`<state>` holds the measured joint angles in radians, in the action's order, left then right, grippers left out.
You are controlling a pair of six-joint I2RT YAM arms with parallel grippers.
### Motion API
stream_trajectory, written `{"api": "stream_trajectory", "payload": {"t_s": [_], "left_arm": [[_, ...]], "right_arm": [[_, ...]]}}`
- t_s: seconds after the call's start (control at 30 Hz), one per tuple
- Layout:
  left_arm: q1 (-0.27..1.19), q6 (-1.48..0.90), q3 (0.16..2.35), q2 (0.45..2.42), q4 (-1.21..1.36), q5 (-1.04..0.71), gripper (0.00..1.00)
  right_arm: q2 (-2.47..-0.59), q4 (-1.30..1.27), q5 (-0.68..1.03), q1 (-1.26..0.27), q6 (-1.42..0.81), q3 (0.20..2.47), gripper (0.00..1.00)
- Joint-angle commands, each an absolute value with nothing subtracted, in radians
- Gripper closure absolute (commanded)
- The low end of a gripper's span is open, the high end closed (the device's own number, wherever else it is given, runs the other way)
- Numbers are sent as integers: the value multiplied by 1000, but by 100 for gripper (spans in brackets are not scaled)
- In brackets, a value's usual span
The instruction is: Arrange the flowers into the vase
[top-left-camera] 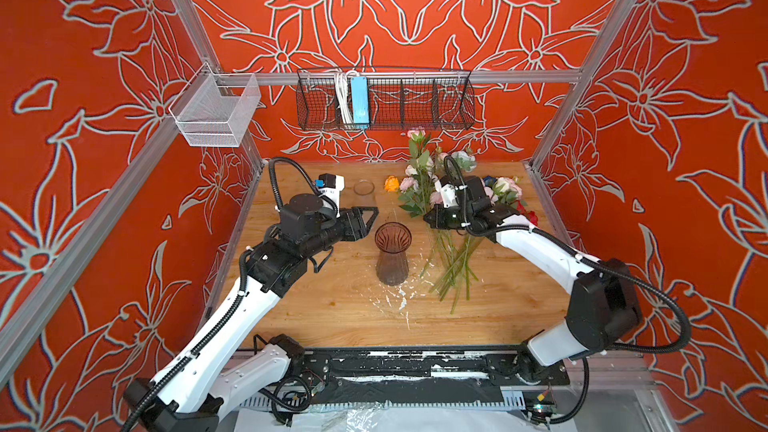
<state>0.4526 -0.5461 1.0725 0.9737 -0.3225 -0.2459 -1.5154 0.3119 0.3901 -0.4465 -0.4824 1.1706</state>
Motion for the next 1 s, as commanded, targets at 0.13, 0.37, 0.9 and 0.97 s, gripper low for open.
{"api": "stream_trajectory", "payload": {"t_s": [0.13,0.37,0.9,0.97], "left_arm": [[456,-570,1114,1069,-201,-380,35],[471,-596,1153,1192,-84,-566,35],[721,-439,1588,1631,-98,-536,41],[729,-441,1629,1678,-110,-528,45]], "right_arm": [[-1316,359,447,-443,-496,1010,100],[-1070,393,407,-443,-493,792,100],[-770,383,354,-445,-507,817,100],[-767,376,377,-445,-515,824,100]]}}
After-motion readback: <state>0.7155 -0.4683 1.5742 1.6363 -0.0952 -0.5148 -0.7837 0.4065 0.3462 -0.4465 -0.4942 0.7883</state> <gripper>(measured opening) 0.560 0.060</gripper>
